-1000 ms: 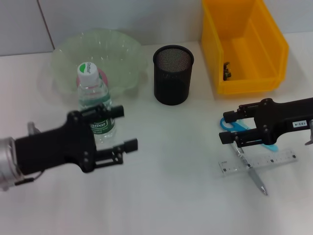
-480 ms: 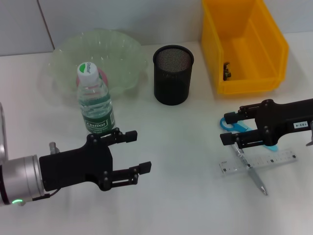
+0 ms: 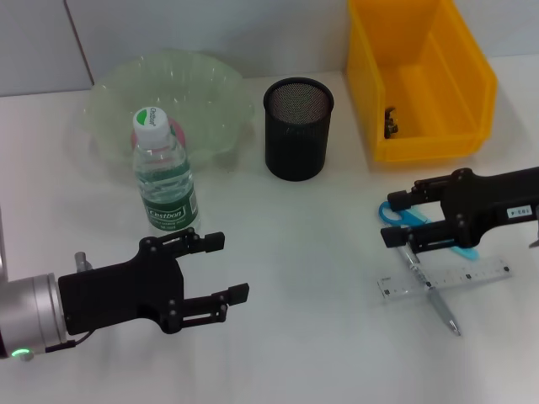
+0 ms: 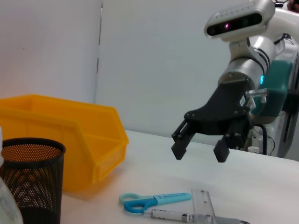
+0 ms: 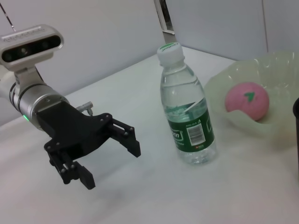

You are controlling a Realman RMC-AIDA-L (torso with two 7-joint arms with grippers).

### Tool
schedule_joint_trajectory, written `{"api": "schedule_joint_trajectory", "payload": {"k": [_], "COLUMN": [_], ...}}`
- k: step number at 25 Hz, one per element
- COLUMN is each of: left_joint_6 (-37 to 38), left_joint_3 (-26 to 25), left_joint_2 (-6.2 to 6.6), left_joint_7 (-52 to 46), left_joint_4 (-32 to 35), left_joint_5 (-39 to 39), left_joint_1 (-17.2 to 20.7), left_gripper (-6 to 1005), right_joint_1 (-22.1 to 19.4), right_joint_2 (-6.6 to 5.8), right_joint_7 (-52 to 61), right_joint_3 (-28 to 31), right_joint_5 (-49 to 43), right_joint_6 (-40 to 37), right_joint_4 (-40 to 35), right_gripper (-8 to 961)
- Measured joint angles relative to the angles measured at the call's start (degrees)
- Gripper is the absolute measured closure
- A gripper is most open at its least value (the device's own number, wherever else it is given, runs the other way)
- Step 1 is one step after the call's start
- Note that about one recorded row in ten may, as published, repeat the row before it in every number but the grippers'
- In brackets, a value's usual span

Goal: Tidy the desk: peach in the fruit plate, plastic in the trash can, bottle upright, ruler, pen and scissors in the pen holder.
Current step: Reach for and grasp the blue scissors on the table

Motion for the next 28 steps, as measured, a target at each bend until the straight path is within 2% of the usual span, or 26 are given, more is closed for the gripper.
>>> {"api": "schedule_joint_trajectory", "payload": {"k": [4,6,7,8,11,12,14,17,23,28], "left_joint_6": [-0.1,-0.4,-0.6,-0.7,-0.8,-0.9,-1.0,-1.1,-1.3,-1.3], "left_joint_3": [0.0,0.1,0.1,0.1,0.2,0.2,0.2,0.2,0.2,0.2], "left_joint_2": [-0.13,-0.15,-0.16,-0.16,-0.18,-0.18,-0.19,-0.19,-0.19,-0.19], "left_joint_7": [0.4,0.4,0.4,0.4,0.5,0.5,0.3,0.0,0.0,-0.1], "left_joint_4": [0.0,0.0,0.0,0.0,-0.1,-0.1,-0.1,0.0,0.0,0.0], "left_joint_5": [0.0,0.0,0.1,0.1,0.1,0.1,0.1,0.1,0.0,0.0], "left_joint_1": [-0.2,-0.4,-0.5,-0.5,-0.6,-0.6,-0.6,-0.6,-0.6,-0.6], "left_gripper": [207,207,207,207,207,207,207,207,208,208], "right_joint_1": [0.6,1.7,3.2,3.2,5.3,6.4,7.1,10.4,13.3,14.0], "right_joint_2": [0.46,0.74,1.11,1.11,1.38,1.39,1.40,1.40,1.57,2.60], "right_joint_7": [4.4,8.9,14.8,14.8,23.7,28.7,31.4,39.3,44.3,45.4], "right_joint_3": [-0.2,-0.2,-0.5,-0.5,-3.2,-5.8,-7.2,-11.7,-14.5,-16.8], "right_joint_5": [-1.9,-5.4,-9.7,-9.7,-15.0,-18.3,-20.2,-27.9,-33.4,-37.1], "right_joint_6": [0.0,0.0,0.0,0.0,0.0,0.2,0.2,0.4,0.6,2.1], "right_joint_4": [-4.7,-7.9,-11.3,-11.3,-15.8,-17.9,-18.7,-19.7,-19.3,-18.9], "right_gripper": [265,265,265,265,265,264,264,265,267,269]}}
